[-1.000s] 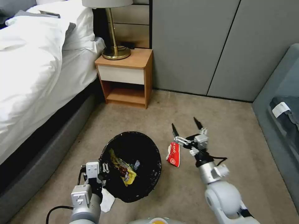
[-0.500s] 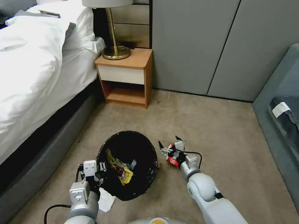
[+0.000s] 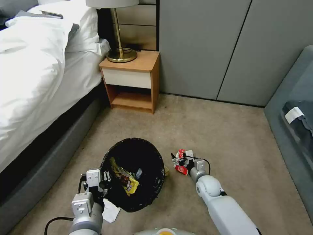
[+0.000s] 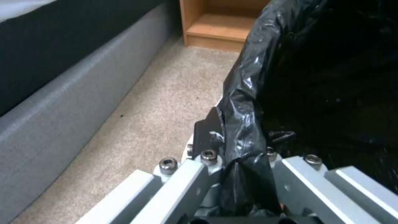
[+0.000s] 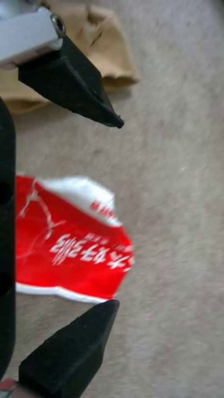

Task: Pick up the trash bin, then pick up the garbage from the floor and place it into the trash bin.

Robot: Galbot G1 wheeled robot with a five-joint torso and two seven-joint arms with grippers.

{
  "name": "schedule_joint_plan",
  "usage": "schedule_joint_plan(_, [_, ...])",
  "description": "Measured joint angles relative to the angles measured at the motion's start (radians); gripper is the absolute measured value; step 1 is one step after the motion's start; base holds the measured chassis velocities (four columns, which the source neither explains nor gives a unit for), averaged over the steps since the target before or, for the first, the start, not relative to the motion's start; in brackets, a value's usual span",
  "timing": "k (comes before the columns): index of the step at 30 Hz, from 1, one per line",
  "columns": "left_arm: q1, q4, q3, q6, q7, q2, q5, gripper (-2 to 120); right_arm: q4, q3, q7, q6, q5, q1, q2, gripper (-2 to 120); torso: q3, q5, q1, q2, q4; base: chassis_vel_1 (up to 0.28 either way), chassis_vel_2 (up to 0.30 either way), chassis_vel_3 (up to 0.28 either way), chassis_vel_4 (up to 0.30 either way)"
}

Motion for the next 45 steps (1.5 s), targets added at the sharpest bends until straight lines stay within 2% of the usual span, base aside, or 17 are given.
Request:
schedule_joint_plan(5, [0.008,-0.007,0.002,-0.006,-0.001,0.002,0.001,1,-0.060,0.010,0.002,-0.047,0.012,0.032,0.012,100,0.000,0.0000,0.000,0.000,0.0000,0.000,0.000,0.000,0.000])
schedule_joint_plan(12, [0.012,-0.018,0.007,-0.006,-0.002,0.003,0.003,1,-0.131,0.017,0.011,-0.061,0.007,0.054,0.029,96,0.000,-0.0001,0.000,0.000,0.0001,0.000,0.000,0.000,0.000])
schedule_joint_plan(15, [0.013,-0.020,0.007,-0.006,-0.003,0.005,0.003,1,-0.141,0.017,0.015,-0.048,-0.006,0.052,0.032,84,0.000,0.0000,0.000,0.000,0.0000,0.000,0.000,0.000,0.000])
schedule_joint_plan(16, [0.013,-0.020,0.007,-0.006,-0.003,0.005,0.003,1,-0.141,0.017,0.015,-0.048,-0.006,0.052,0.032,84,0.000,0.0000,0.000,0.000,0.0000,0.000,0.000,0.000,0.000])
schedule_joint_plan(19, [0.012,-0.021,0.007,-0.006,-0.003,0.006,0.003,1,-0.137,0.015,0.016,-0.038,-0.012,0.047,0.032,70,0.000,0.0001,0.000,0.000,0.0000,0.000,0.000,0.000,0.000])
schedule_joint_plan(20, [0.012,-0.021,0.007,-0.006,-0.003,0.006,0.003,1,-0.137,0.015,0.016,-0.038,-0.012,0.047,0.032,70,0.000,0.0001,0.000,0.000,0.0000,0.000,0.000,0.000,0.000])
schedule_joint_plan(22, [0.011,-0.021,0.008,-0.006,-0.003,0.006,0.003,1,-0.135,0.015,0.017,-0.031,-0.020,0.047,0.032,59,0.000,-0.0001,0.000,0.000,0.0001,0.000,0.000,0.000,0.000])
schedule_joint_plan(25, [0.010,-0.021,0.009,-0.006,-0.003,0.007,0.003,1,-0.138,0.014,0.017,-0.024,-0.028,0.047,0.032,53,0.000,0.0001,0.000,0.000,0.0001,0.000,0.000,0.000,0.000])
schedule_joint_plan(27, [0.010,-0.021,0.009,-0.006,-0.003,0.008,0.003,1,-0.144,0.014,0.017,-0.012,-0.040,0.050,0.032,40,0.000,0.0000,0.000,0.000,0.0000,0.000,0.000,0.000,0.000])
schedule_joint_plan(28, [0.010,-0.021,0.009,-0.006,-0.003,0.008,0.003,1,-0.144,0.014,0.017,-0.012,-0.040,0.050,0.032,40,0.000,0.0000,0.000,0.000,0.0000,0.000,0.000,0.000,0.000])
schedule_joint_plan(31, [0.010,-0.021,0.008,-0.006,-0.003,0.010,0.001,1,-0.146,0.016,0.014,0.004,-0.059,0.052,0.032,25,0.000,0.0000,0.000,0.000,0.0000,0.000,0.000,0.000,0.000])
schedule_joint_plan(32, [0.010,-0.021,0.008,-0.006,-0.003,0.010,0.001,1,-0.146,0.016,0.014,0.004,-0.059,0.052,0.032,25,0.000,0.0000,0.000,0.000,0.0000,0.000,0.000,0.000,0.000])
schedule_joint_plan(36, [0.010,-0.023,0.008,-0.006,-0.003,0.010,0.001,1,-0.146,0.018,0.012,0.023,-0.078,0.052,0.029,8,0.000,0.0000,0.000,0.000,0.0000,0.000,0.000,0.000,0.000])
schedule_joint_plan(37, [0.010,-0.023,0.008,-0.006,-0.003,0.010,0.001,1,-0.146,0.018,0.012,0.023,-0.078,0.052,0.029,8,0.000,0.0000,0.000,0.000,0.0000,0.000,0.000,0.000,0.000])
schedule_joint_plan(38, [0.010,-0.023,0.008,-0.006,-0.003,0.010,0.001,1,-0.145,0.019,0.012,0.029,-0.083,0.052,0.027,2,0.000,0.0000,0.000,0.000,0.0000,0.000,0.000,0.000,0.000])
schedule_joint_plan(45, [0.010,-0.023,0.011,-0.004,-0.004,0.010,0.001,1,-0.098,0.028,0.015,0.047,-0.074,0.036,0.016,0,0.000,0.0000,0.000,0.000,0.0000,0.000,0.000,0.000,0.000])
